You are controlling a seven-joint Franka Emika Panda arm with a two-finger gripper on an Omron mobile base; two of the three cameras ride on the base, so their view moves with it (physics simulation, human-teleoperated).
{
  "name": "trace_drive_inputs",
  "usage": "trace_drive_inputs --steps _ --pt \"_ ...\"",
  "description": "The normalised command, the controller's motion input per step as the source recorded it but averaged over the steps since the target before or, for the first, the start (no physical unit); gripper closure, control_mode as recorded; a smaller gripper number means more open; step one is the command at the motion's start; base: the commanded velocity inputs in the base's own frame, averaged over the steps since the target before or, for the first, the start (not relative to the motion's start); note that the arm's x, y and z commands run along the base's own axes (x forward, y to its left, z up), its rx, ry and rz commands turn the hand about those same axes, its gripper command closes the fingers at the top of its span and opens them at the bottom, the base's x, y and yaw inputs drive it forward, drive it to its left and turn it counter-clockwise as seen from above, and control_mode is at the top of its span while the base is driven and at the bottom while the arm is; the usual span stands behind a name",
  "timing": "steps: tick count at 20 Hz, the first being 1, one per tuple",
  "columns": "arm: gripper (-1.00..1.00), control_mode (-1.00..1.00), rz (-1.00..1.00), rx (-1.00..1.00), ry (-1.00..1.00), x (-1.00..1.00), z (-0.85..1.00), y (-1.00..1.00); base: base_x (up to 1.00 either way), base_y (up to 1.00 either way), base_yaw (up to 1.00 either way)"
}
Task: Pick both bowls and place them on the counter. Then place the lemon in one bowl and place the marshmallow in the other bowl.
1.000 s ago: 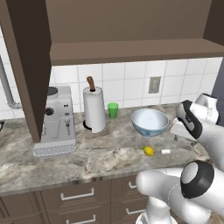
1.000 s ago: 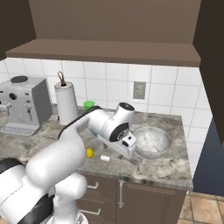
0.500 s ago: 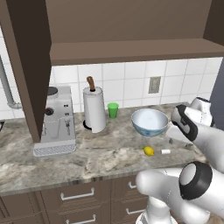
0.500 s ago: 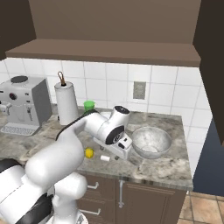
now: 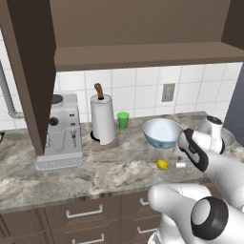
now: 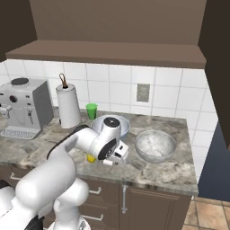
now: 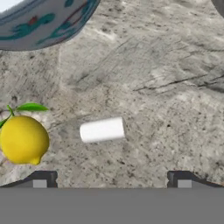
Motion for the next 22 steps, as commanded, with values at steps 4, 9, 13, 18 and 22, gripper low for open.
trace_drive_inputs --steps 4,9,13,18,22 --pt "-1.0 -1.0 0.02 -0.04 -0.07 0.16 -0.21 0.09 0.0 0.0 0.0" --pt "-1.0 -1.0 0.01 -0.01 -0.01 0.19 -0.18 -0.04 0.0 0.0 0.0" --pt "-1.0 -1.0 0.03 0.0 0.0 0.25 -0.06 -0.08 0.0 0.0 0.0" --pt "-1.0 -1.0 0.03 0.0 0.0 0.11 -0.07 0.01 0.0 0.0 0.0" --pt "-1.0 -1.0 0.01 0.0 0.0 0.03 -0.14 0.04 0.0 0.0 0.0"
